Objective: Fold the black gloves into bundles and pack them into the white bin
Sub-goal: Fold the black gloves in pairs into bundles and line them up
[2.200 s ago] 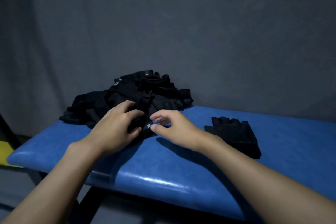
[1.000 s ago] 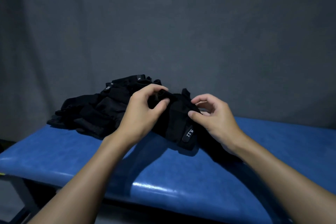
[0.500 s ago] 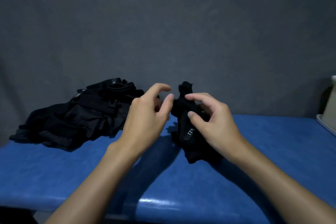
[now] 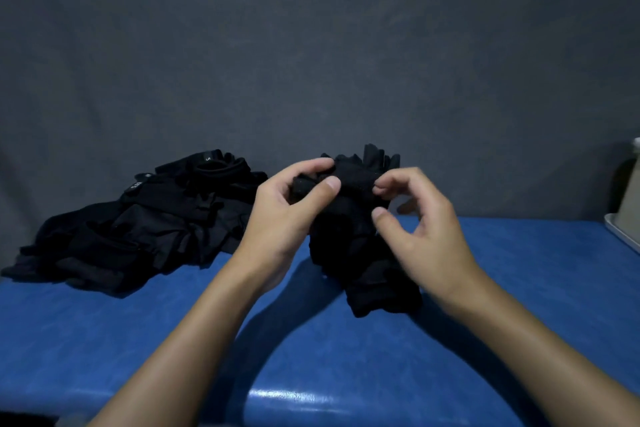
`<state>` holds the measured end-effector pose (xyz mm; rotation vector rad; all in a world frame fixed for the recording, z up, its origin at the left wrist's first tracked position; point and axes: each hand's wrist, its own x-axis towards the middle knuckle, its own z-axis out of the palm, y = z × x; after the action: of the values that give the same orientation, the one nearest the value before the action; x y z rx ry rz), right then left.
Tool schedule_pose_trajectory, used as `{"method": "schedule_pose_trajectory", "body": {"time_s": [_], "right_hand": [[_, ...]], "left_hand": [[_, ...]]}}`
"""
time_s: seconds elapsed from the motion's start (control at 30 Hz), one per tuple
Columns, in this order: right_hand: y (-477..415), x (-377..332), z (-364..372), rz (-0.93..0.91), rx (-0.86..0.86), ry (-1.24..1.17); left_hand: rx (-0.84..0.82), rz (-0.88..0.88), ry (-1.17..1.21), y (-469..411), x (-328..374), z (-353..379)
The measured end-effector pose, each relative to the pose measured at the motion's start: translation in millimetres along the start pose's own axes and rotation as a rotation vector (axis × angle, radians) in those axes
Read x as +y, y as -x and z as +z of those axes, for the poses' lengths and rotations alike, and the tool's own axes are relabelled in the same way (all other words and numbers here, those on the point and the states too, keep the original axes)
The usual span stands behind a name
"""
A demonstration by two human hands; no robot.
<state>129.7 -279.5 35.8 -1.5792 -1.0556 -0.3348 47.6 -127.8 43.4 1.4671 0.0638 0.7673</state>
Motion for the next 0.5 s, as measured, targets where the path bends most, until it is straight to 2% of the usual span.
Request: {"method": "schedule_pose_trajectory", "body": {"time_s": [0.13, 0.23, 0.33, 0.43, 0.5], "right_hand": [[2.0, 8.9, -11.4, 0.183, 0.013, -0.118], [5.6, 9.7, -18.9, 0.235, -0.057, -0.309], [11.3, 8.8, -31.1, 0.269, -0.118, -0.464], [19.0, 16.7, -46.1, 0.243, -0.092, -0.375], [20.5, 20.8, -53.2, 0.253, -0.031, -0.278]], "left_hand": [[0.021, 0.041, 0.118, -0.1, -1.4, 3.7], [-0.003, 0.013, 0.193, -1.3, -3.1, 8.3], [-0.052, -0.049, 0.167, 2.6, -9.1, 21.9], [-0.159, -0.153, 0.125, 7.9, -21.5, 40.2], [-0.17, -0.187, 0.01, 7.9, -29.5, 40.7]]}}
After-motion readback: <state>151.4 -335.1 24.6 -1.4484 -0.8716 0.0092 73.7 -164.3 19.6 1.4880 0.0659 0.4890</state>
